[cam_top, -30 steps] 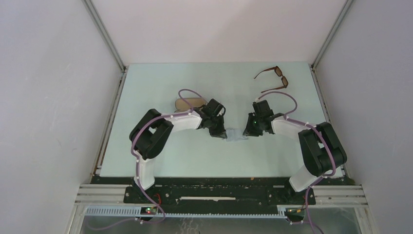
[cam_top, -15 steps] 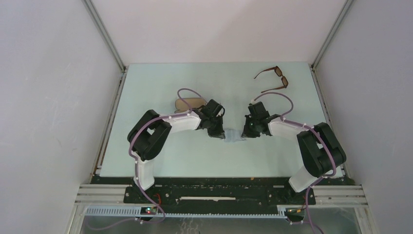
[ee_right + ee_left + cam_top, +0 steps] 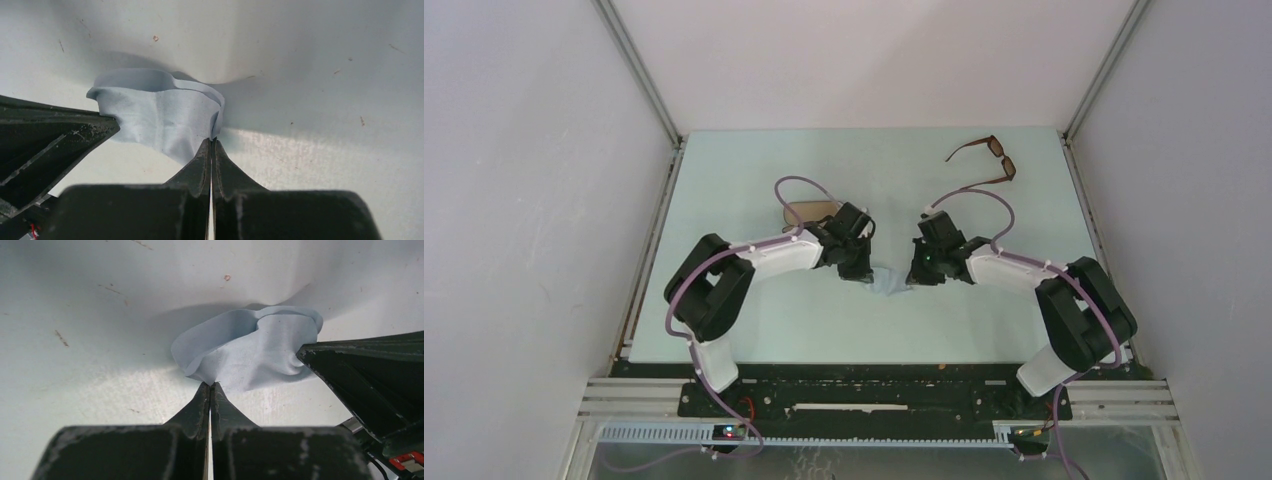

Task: Organize the sunglasses
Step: Pick up the glasses cleaning cloth from the center of the board.

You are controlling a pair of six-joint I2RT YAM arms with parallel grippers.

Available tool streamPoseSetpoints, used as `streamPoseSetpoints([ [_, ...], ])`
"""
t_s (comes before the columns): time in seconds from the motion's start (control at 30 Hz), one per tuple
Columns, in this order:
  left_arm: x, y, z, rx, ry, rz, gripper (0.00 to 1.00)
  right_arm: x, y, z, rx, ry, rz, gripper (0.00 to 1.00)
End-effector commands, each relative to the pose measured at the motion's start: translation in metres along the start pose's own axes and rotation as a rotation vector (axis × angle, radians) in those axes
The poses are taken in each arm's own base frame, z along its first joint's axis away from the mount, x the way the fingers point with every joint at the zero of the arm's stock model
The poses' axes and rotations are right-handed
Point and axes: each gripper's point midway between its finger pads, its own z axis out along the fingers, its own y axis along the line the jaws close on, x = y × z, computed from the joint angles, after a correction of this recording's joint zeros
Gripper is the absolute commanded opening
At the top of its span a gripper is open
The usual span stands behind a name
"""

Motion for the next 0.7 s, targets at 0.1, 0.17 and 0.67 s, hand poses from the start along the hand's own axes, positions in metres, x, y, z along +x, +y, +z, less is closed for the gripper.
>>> streamPoseSetpoints([
  [0.1,0.003,0.009,-0.008,0.002,0.003,0.063,0.00,-0.007,0.007,0.005,0.017,-0.022,0.020,0.05],
  [0.17,0.005,0.010,-0.006,0.003,0.012,0.063,0.00,-0.006,0.001,0.007,0.046,-0.024,0.028,0.26],
  [0.67,0.006,0.005,-0.002,0.026,0.026,0.064,0.00,0.003,-0.007,0.015,0.085,0.005,0.033,0.39],
])
